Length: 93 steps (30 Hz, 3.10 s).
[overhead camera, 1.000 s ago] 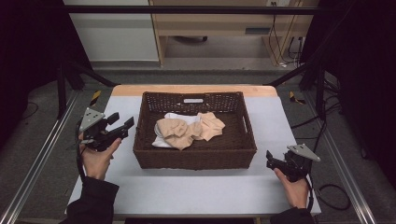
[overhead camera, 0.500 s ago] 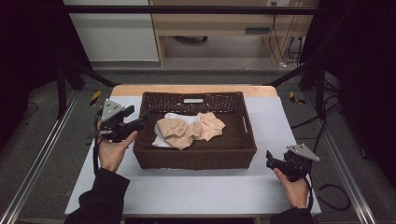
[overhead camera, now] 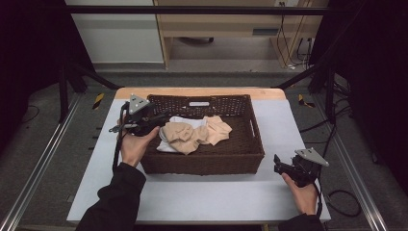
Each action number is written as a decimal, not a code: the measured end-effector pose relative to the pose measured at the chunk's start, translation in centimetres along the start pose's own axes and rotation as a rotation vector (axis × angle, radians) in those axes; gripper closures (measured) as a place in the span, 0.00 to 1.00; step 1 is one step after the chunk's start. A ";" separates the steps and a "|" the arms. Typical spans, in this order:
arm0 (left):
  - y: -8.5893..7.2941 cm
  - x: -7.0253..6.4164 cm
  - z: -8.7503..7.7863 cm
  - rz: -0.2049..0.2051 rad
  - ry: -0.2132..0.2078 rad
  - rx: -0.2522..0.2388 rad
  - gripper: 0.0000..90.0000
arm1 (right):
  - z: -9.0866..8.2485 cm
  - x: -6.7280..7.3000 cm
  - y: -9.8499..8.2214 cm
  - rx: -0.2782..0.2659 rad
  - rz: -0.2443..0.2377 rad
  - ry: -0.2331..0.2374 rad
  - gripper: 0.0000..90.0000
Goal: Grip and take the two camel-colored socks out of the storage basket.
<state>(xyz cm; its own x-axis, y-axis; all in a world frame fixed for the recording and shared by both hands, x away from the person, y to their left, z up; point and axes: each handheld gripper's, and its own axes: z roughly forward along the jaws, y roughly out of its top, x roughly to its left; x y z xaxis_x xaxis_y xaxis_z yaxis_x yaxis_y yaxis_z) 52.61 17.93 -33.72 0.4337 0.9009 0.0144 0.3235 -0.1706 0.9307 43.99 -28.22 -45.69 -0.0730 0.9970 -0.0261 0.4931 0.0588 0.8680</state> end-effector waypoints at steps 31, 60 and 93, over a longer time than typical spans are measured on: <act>-4.9 0.2 7.1 0.042 0.064 0.315 0.46 | 0.3 0.1 0.0 0.002 -0.019 0.000 0.05; -6.7 -0.1 8.8 0.066 0.026 0.479 0.49 | 0.6 0.4 -0.2 0.024 -0.038 0.010 0.05; -7.1 0.0 9.0 0.053 -0.008 0.524 0.60 | 0.5 0.3 -0.1 0.025 -0.035 0.006 0.05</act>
<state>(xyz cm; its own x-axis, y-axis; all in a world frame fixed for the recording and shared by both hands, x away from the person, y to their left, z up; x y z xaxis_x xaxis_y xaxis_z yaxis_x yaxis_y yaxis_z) 57.88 15.59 -43.61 0.4668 0.8829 0.0515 0.6775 -0.3943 0.6209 44.32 -27.87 -46.06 -0.0960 0.9939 -0.0535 0.5115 0.0954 0.8540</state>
